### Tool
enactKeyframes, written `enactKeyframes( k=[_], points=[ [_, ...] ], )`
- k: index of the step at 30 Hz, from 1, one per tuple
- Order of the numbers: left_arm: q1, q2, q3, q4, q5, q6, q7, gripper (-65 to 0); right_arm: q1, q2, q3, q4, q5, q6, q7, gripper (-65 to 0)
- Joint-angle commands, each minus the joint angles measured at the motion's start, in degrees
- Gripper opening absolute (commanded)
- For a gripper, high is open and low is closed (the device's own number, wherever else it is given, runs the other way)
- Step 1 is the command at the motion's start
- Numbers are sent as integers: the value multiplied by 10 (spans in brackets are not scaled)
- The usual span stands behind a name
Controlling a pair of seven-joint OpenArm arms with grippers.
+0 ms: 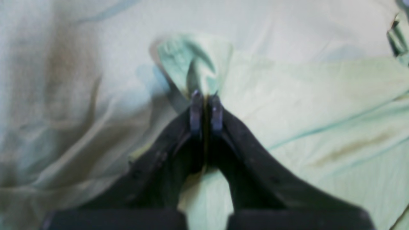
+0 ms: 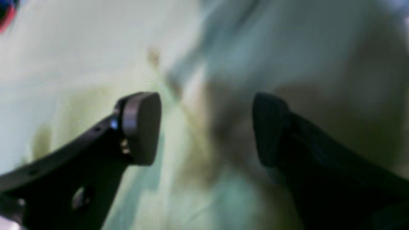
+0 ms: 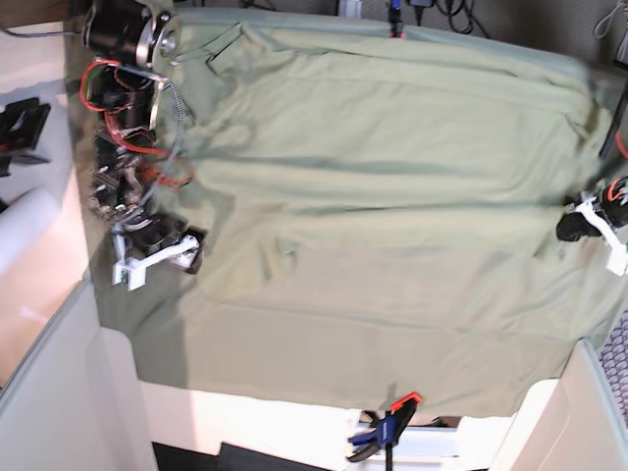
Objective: Fold the T-shirt properly
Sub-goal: 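Fold the grasped shirt body toward the collar with both grippers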
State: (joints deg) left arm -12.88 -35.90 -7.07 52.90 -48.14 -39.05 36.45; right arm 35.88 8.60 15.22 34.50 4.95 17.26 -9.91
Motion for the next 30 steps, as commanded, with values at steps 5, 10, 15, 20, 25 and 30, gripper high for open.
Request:
enactKeyframes(
  k=[5,10,15,20,25,30],
  points=[
    [-13,-14,-3,9,-9,-10,-16,-650,5,0,-40,-17,-10,2,-7,-207],
    [-12,-14,-3,8,-9,-10,-16,-650,-4,-9,-53,10,10,11,-10,-207],
    [-12,-14,-3,8,-9,-10,-17,-650,-4,-41,-54,38,10,12,-22,-207],
    [-12,-14,-3,9,-9,-10,-17,-650,-3,-60,-54,57,11,12,-28,-207],
    [-12,-14,-3,8,-9,-10,-17,-650,-4,-56,-54,57,10,12,-28,-211],
    [-12,-14,-3,8,-9,-10,-17,-650,-4,-56,-54,57,-9,11,-22,-560]
  ],
)
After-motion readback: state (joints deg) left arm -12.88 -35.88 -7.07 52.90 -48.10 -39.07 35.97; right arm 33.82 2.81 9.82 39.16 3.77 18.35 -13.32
